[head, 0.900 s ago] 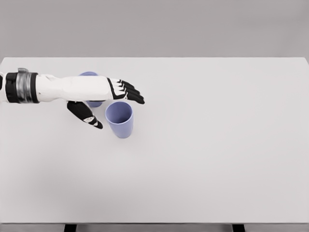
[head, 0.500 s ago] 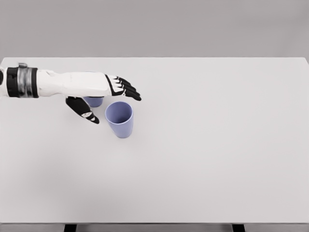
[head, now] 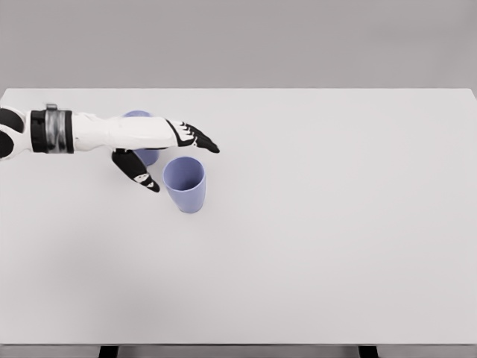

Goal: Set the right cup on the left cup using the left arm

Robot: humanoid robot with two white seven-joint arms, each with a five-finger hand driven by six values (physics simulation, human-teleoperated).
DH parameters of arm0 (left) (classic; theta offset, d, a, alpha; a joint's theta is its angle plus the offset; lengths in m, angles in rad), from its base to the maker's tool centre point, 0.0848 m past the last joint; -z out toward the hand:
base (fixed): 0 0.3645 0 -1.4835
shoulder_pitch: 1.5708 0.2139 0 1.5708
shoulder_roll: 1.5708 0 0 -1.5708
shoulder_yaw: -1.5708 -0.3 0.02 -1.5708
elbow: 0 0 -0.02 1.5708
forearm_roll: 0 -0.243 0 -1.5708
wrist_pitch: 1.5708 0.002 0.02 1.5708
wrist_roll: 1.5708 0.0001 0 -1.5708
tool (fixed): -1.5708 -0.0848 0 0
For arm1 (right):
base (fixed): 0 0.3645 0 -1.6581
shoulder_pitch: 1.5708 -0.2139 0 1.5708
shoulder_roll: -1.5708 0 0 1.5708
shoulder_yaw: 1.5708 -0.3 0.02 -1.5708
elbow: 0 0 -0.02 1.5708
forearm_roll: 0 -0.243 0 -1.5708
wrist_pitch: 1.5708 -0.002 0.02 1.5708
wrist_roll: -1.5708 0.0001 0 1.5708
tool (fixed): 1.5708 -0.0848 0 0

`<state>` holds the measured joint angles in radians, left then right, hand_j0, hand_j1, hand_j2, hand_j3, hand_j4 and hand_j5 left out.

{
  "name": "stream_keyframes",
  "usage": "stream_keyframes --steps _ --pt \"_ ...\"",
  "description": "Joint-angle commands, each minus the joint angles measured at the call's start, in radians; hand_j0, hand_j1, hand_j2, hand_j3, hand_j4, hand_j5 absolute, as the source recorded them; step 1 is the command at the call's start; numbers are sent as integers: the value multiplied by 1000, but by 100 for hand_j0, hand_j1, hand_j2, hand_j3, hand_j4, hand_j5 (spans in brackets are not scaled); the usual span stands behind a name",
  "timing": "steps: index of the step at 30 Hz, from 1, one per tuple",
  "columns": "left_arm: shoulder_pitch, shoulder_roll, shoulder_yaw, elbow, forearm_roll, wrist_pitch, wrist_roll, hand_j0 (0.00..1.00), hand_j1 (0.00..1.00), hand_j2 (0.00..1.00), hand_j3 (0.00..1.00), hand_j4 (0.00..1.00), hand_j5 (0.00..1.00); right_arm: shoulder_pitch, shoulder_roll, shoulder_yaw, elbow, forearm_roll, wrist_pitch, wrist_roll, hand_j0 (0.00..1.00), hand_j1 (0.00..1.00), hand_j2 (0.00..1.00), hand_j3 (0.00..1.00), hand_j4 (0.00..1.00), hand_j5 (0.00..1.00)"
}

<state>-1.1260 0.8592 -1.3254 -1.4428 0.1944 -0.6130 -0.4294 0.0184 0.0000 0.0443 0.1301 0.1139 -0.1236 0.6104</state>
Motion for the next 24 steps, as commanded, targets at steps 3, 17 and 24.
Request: stream_keyframes --steps 3,17,24 --pt "20 -40 -9 28 -18 2 12 100 100 100 100 100 100 0 0 0 0 1 -1 0 100 100 100 100 100 100" --pt "34 -46 -9 39 -19 2 12 100 100 100 100 100 100 0 0 0 0 1 -1 0 100 100 100 100 100 100" --pt "46 -48 -2 76 -56 2 26 100 100 100 100 100 100 0 0 0 0 3 -1 0 100 100 100 100 100 100"
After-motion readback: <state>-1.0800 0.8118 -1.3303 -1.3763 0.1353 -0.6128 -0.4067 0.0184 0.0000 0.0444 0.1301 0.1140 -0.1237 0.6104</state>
